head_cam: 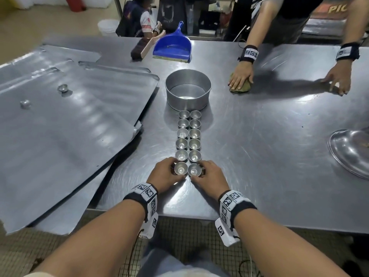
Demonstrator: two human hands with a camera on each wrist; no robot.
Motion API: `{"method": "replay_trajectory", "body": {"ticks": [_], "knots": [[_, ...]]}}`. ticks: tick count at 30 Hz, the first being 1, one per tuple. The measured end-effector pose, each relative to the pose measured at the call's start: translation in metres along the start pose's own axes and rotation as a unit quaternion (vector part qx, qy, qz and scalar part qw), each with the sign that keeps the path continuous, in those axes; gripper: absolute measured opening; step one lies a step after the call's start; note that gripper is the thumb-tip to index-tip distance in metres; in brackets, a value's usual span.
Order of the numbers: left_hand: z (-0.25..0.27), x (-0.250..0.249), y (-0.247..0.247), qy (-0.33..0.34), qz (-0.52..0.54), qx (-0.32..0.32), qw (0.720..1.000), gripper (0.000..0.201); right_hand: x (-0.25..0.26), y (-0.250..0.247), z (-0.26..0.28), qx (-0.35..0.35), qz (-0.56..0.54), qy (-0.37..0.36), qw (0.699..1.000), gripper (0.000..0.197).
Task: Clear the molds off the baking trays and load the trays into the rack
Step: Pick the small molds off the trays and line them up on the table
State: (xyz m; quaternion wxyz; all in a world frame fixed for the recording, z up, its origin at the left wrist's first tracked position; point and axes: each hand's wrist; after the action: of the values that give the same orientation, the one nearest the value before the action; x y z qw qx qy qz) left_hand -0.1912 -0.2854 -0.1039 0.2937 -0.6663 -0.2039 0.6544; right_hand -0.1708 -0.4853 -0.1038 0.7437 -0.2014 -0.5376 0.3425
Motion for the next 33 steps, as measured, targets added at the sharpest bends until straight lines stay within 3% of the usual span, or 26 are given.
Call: {"method": "replay_trajectory", "body": {"ticks": [6, 13, 18, 24, 28, 33], "knots": [[-0.002, 0.005, 0.001, 0.005, 0.002, 0.003, 1.000, 0.048, -0.002, 0.000, -0.001, -0.009, 0.004, -0.010, 1.000, 0.044], [-0.002, 0.008, 0.000, -0.001, 0.010, 0.010, 1.000, 0.056, -0.005, -0.002, 0.000, -0.009, -0.008, -0.004, 1.000, 0.057], [0.001, 0.005, -0.026, -0.007, -0.009, 0.002, 1.000, 0.071, 0.011, -0.019, -0.003, -0.073, -0.010, -0.016, 0.997, 0.046], [0.004, 0.012, -0.098, -0.014, -0.090, -0.035, 0.995, 0.050, 0.084, -0.031, -0.031, -0.100, 0.014, -0.075, 0.992, 0.032], [0.012, 0.026, -0.165, -0.031, -0.123, -0.078, 0.989, 0.037, 0.158, -0.016, -0.048, -0.056, 0.049, -0.111, 0.991, 0.038], [0.037, 0.072, -0.264, -0.078, -0.159, -0.114, 0.977, 0.041, 0.272, 0.029, -0.064, 0.001, 0.102, -0.177, 0.979, 0.042]]}}
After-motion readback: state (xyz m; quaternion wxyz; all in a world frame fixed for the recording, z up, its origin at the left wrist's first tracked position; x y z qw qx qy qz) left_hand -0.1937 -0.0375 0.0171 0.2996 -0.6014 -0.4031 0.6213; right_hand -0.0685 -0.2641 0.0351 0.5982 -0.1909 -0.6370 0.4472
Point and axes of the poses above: each hand's wrist, its own z-axis away from the middle knuckle, its own y-axis out of the palm, x = y × z, and after that the axes turned 14 degrees about y, right-handed
